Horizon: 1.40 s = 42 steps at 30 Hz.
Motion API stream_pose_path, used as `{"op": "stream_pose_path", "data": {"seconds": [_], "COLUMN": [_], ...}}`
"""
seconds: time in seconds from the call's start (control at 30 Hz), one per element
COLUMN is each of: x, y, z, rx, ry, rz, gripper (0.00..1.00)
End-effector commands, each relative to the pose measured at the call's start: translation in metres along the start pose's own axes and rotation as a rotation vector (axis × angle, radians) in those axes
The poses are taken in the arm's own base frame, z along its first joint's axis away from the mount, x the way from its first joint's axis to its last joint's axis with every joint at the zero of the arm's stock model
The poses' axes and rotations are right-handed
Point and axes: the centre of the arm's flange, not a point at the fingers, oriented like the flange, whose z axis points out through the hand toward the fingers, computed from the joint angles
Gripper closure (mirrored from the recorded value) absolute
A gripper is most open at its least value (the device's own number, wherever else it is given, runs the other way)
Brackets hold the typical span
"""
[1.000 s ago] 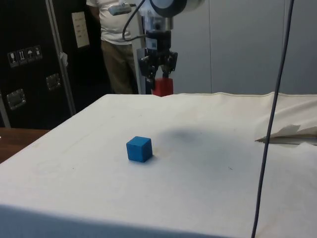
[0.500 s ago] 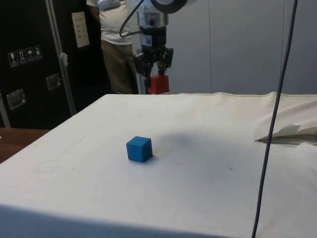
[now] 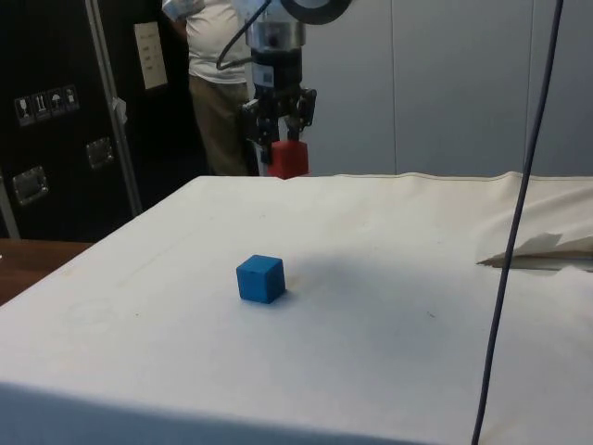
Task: Stack the two cubes.
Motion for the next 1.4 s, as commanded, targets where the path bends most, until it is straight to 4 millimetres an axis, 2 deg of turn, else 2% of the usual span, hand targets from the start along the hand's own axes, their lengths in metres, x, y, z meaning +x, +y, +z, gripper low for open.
{"op": "stream_pose_path", "data": {"seconds": [0.0,0.93,1.23,1.3,1.37], "x": [-0.002,-0.043,-0.060,-0.059,-0.066], "y": [-0.003,-0.083,-0.108,-0.104,-0.115], "z": [-0.001,-0.012,-0.009,-0.009,-0.007], "rx": [-0.011,0.047,0.063,0.063,0.067], "ry": [0.004,0.032,0.027,0.014,0.023], "rz": [0.002,0.013,0.018,0.014,0.021], "gripper": [0.97,0.97,0.97,0.97,0.97]}}
